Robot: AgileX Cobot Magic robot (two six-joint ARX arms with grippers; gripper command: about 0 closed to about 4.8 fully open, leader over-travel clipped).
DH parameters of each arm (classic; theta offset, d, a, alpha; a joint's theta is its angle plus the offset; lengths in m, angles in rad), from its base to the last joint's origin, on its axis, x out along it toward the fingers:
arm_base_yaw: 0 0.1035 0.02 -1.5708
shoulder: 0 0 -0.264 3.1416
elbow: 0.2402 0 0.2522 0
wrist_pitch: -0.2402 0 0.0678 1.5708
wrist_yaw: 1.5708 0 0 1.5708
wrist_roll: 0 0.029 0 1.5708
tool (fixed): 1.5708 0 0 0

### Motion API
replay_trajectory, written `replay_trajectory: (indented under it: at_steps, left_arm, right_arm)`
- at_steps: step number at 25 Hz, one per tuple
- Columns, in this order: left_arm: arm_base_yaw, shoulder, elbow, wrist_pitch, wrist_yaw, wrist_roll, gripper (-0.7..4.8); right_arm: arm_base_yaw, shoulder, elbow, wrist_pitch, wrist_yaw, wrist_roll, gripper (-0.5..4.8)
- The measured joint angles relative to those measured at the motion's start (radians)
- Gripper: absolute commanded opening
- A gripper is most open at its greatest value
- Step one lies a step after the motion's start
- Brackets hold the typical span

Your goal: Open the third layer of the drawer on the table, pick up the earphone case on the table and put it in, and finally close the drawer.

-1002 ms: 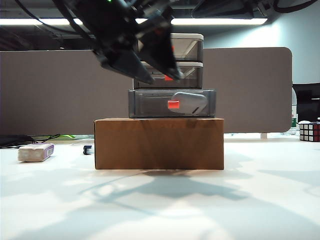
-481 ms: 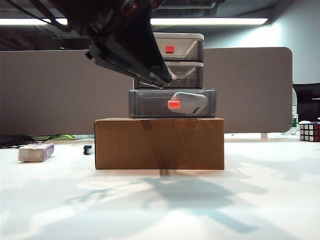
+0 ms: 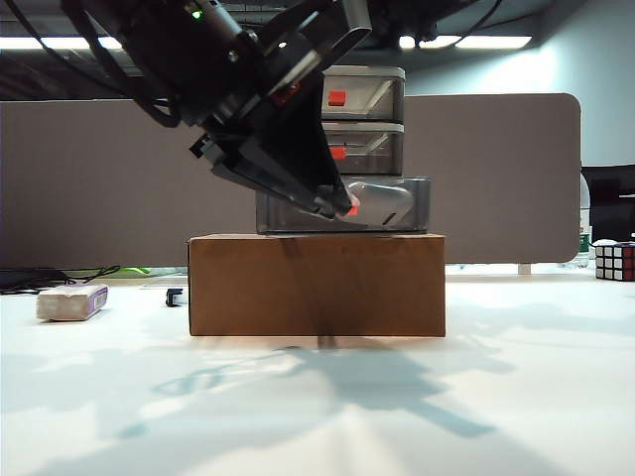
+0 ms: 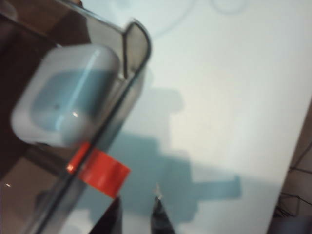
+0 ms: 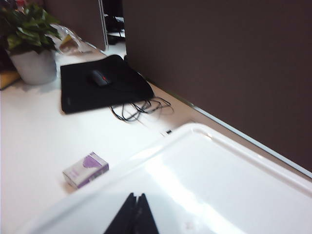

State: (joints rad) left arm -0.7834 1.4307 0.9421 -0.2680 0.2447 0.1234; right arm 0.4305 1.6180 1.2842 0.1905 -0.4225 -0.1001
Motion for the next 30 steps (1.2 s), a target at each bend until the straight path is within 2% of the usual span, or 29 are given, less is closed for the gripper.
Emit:
replay_trajectory:
  at_steps: [3, 9, 17, 27, 30]
  left_arm:
    - [0.0, 0.017, 0.0, 0.057, -0.032, 0.0, 0.52]
    - [0.001, 0.04, 0.0, 0.123, -0.107, 0.0, 0.51]
    - [0.002, 0.08, 0.0, 0.219, -0.224, 0.0, 0.51]
    - [0.01, 0.143, 0.0, 0.379, -0.292, 0.004, 0.47]
    - [0.011, 0.172, 0.0, 0.443, -0.381, 0.004, 0.47]
  right_arm:
    - [0.0, 0.011, 0.001, -0.078, 0.048, -0.037, -0.06]
    - [0.0, 0.008, 0.008, -0.119, 0.08, -0.059, -0.06]
    - [0.0, 0.006, 0.009, -0.13, 0.082, -0.059, -0.06]
    - [0.0, 0.003, 0.009, -0.14, 0.082, -0.066, -0.06]
    - [0.001, 0.003, 0.009, -0.143, 0.081, -0.076, -0.06]
